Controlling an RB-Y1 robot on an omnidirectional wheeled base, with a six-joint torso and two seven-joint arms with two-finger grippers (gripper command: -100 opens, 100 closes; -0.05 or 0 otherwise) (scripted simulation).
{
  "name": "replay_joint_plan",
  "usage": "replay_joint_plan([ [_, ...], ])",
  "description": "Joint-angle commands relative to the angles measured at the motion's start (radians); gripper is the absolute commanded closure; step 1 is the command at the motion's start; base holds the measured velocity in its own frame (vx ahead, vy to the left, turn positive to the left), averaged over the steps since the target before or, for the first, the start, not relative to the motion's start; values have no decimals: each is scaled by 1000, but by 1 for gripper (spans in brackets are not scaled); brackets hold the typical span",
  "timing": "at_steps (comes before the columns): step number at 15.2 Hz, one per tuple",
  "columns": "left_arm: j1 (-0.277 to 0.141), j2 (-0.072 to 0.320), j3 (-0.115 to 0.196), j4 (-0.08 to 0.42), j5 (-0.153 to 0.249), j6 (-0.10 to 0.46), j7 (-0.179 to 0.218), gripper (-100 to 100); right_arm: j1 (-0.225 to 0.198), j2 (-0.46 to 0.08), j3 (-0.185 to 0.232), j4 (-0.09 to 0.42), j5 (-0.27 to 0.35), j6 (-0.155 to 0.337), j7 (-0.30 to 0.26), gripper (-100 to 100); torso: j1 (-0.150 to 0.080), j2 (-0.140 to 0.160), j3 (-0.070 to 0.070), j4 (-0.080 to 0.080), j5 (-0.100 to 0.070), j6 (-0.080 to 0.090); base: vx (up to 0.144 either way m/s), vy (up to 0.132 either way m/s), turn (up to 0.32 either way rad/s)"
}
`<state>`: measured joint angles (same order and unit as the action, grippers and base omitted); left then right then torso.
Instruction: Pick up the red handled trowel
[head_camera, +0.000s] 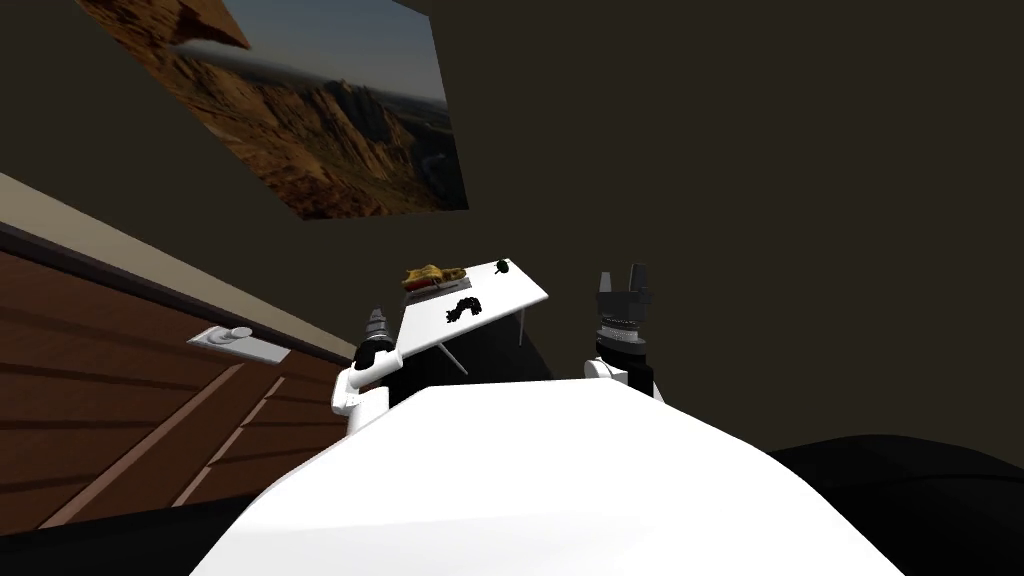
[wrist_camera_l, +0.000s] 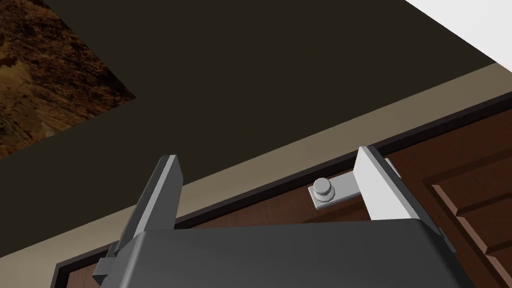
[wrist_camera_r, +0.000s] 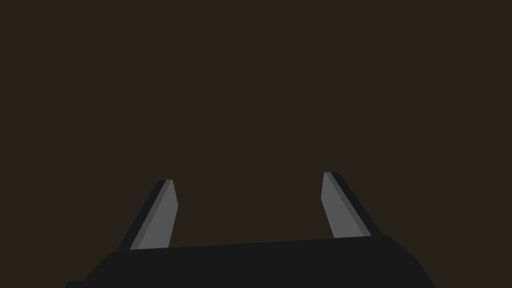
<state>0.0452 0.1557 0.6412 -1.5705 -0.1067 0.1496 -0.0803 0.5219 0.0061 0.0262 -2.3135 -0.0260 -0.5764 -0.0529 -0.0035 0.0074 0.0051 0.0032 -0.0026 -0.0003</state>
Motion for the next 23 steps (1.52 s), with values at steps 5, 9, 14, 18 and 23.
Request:
replay_joint_plan([
  [5, -11, 7, 47, -66, -30, 111, -19, -100, 0, 0, 0, 0, 0, 0, 0, 0, 0, -3, -2, -1, 0, 1, -40, -17, 33],
  [9, -26, 2, 57, -92, -28, 175, -26, -100, 0, 0, 0, 0, 0, 0, 0, 0, 1, -7, -4, -2, 0, 1, 18, -6, -69],
  [14, -50, -9, 58, -119, -10, 270, -33, -100, 0, 0, 0, 0, 0, 0, 0, 0, 1, -11, -6, -2, 0, 1, 54, 0, -137],
  [18, -63, -14, 55, -129, 4, 320, -36, -100, 0, 0, 0, 0, 0, 0, 0, 0, 1, -13, -7, -3, 0, 2, 70, 2, -140],
  [23, -88, -19, 46, -144, 34, 417, -41, -100, 0, 0, 0, 0, 0, 0, 0, 0, 1, -13, -7, -3, 1, 1, 78, 15, -166],
])
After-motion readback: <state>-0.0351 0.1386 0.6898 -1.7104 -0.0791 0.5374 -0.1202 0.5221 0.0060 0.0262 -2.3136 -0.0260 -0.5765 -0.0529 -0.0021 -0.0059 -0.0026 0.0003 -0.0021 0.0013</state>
